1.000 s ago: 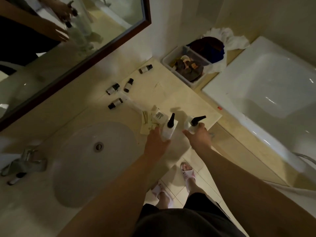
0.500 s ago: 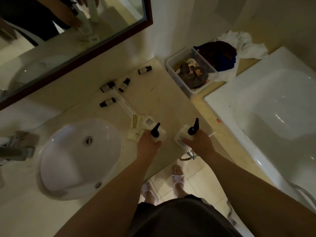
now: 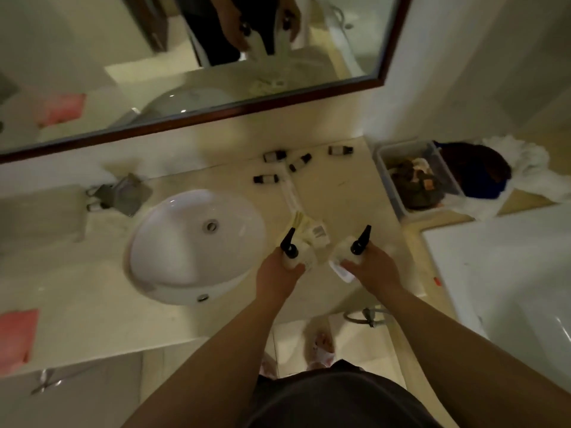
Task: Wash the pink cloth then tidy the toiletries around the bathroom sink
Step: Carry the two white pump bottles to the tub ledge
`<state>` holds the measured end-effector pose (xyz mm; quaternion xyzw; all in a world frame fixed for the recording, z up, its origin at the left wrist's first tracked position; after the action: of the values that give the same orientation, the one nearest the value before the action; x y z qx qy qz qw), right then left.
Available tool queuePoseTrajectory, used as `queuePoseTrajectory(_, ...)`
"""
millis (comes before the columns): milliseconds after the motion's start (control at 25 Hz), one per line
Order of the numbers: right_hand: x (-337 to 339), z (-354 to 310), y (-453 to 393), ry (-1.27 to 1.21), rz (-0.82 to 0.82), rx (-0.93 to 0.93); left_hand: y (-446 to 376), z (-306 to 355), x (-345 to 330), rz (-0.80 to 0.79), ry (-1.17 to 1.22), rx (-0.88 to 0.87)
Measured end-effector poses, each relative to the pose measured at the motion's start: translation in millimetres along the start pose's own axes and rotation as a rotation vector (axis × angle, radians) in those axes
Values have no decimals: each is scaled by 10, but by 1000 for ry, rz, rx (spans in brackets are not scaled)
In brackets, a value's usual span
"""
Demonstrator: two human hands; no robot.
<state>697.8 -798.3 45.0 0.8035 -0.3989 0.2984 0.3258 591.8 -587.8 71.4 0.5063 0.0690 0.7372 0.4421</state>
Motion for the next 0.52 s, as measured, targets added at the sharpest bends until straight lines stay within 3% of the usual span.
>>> queuePoseTrajectory(160,-234,-729,-224,62,24,150,19,-636,591,125,152,111)
queuePoseTrajectory(520,-1642,-2812,95,126,-130,447,491,-2840,1963,367,502,327)
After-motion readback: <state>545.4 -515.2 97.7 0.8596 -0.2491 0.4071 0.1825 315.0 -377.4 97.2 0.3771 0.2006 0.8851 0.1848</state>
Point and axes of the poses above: each hand's wrist, its own y-axis away from the middle knuckle, its own x-axis out of the back of the hand, z = x × y, the point moved 7 cm from there along -y, towards the middle knuckle, and after that the axes turned 14 degrees about x, right-handed, at the moved point
